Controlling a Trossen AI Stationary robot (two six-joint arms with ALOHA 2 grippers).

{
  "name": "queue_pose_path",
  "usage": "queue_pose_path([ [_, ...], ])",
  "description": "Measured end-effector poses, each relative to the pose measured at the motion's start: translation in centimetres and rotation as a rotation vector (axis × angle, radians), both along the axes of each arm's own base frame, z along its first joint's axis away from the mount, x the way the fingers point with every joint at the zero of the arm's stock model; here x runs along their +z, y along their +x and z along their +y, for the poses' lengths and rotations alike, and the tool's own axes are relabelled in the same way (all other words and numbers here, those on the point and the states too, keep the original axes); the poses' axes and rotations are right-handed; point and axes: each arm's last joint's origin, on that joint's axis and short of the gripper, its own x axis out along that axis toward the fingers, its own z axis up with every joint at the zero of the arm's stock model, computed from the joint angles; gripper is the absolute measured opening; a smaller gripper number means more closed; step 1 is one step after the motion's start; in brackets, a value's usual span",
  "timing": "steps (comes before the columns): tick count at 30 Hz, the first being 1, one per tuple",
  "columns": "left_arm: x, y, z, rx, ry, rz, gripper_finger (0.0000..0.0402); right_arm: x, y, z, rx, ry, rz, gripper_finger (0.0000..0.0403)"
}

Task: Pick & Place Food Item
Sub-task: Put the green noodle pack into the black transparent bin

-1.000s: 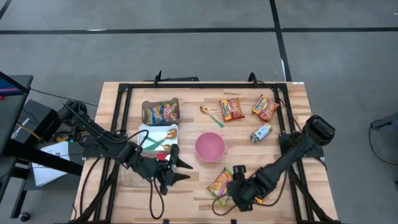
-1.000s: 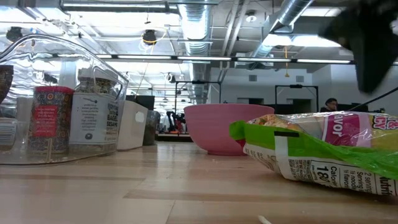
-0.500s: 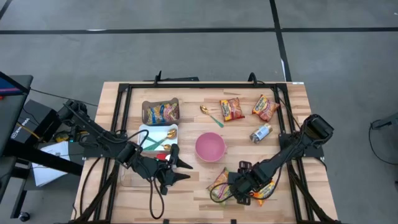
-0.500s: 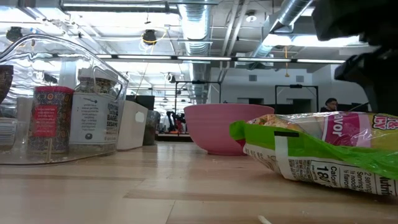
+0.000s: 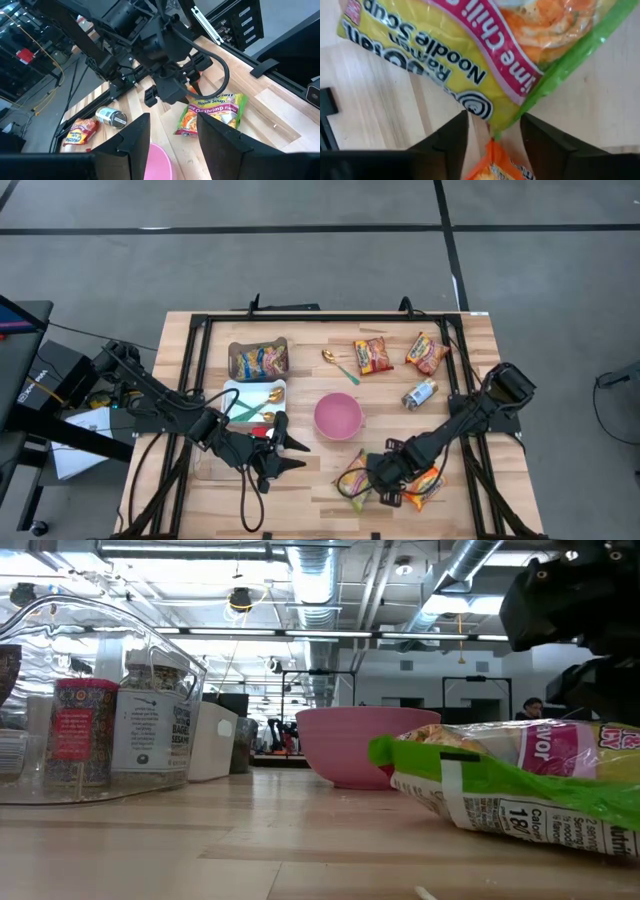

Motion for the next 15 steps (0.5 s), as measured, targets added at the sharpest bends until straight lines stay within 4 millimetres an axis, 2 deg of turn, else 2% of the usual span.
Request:
queue_pose_path([
  [10, 0.00, 0.01, 0.01, 0.000, 0.000, 0.000, 0.0154, 0.00, 0.04, -0.08, 0.032, 0.014, 0.010, 0.0013],
  [15, -0.01, 0.01, 0.00, 0.001, -0.004, 0.001, 0.0154, -0.03, -0.31, 0.21, 0.051, 0.015, 0.026, 0.0008],
])
